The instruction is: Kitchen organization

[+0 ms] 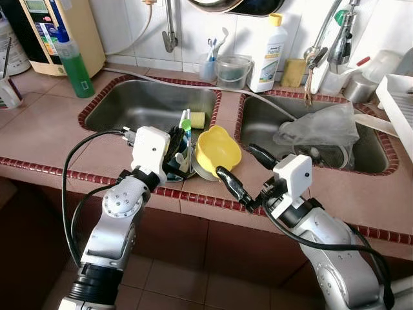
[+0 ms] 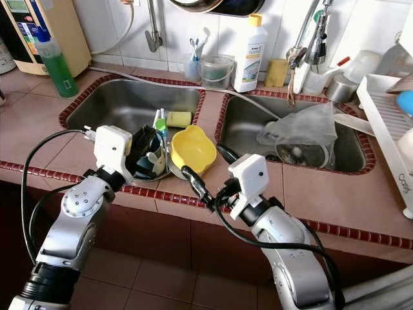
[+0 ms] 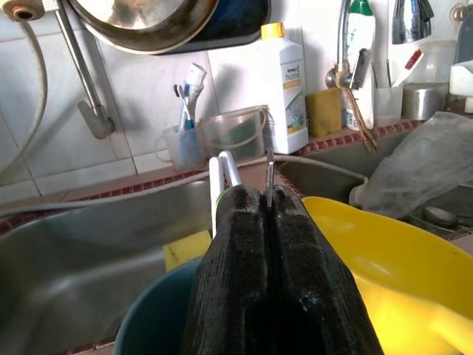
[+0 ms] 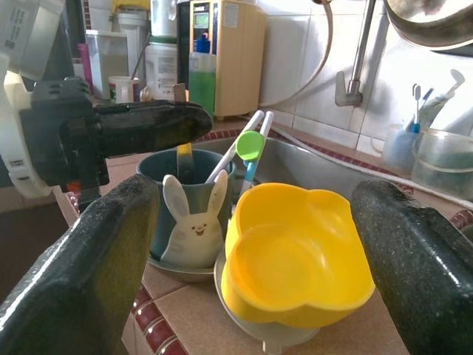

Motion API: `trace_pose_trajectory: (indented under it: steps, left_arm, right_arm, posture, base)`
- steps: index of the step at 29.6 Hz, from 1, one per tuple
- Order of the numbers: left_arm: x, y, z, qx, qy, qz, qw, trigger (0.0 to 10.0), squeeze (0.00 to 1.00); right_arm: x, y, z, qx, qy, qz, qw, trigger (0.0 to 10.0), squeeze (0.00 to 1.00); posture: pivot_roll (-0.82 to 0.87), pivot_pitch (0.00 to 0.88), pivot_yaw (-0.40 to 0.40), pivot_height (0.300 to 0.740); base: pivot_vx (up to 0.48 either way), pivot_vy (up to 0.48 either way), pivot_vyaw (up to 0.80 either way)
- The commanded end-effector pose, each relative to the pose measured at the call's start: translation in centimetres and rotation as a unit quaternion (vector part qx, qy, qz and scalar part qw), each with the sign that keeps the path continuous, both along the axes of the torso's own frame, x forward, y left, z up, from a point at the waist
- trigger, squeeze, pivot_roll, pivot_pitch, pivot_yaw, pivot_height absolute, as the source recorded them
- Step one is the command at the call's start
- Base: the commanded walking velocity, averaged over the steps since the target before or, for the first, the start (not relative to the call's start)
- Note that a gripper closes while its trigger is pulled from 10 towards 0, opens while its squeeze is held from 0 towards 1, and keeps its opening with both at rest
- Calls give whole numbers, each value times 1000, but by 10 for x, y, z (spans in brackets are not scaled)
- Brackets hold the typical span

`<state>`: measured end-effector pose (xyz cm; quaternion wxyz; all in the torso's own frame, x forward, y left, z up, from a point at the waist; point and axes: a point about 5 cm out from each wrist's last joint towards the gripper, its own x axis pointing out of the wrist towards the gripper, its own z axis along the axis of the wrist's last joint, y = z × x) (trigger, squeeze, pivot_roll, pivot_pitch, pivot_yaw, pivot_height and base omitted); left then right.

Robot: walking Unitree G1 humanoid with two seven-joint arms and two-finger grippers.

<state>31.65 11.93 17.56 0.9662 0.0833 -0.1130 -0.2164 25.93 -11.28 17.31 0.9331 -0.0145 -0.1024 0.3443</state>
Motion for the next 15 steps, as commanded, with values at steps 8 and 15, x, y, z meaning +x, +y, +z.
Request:
trace_pose_trajectory:
  steps: [8,15]
  left_arm:
    - [6,-4,3,9,8,-14,1000,10000,0]
    - [9,-4,20,-5,-11,-19,1000,10000,0]
  right_arm:
    - [2,0,2,-2,-4,2,1000,10000,0]
    - [2,0,3,-1,-5,1,1000,10000,0]
  posture:
    - [-77,55,8,740]
    - [-77,56,9,740]
  base:
    - [0,0,0]
    - [0,0,0]
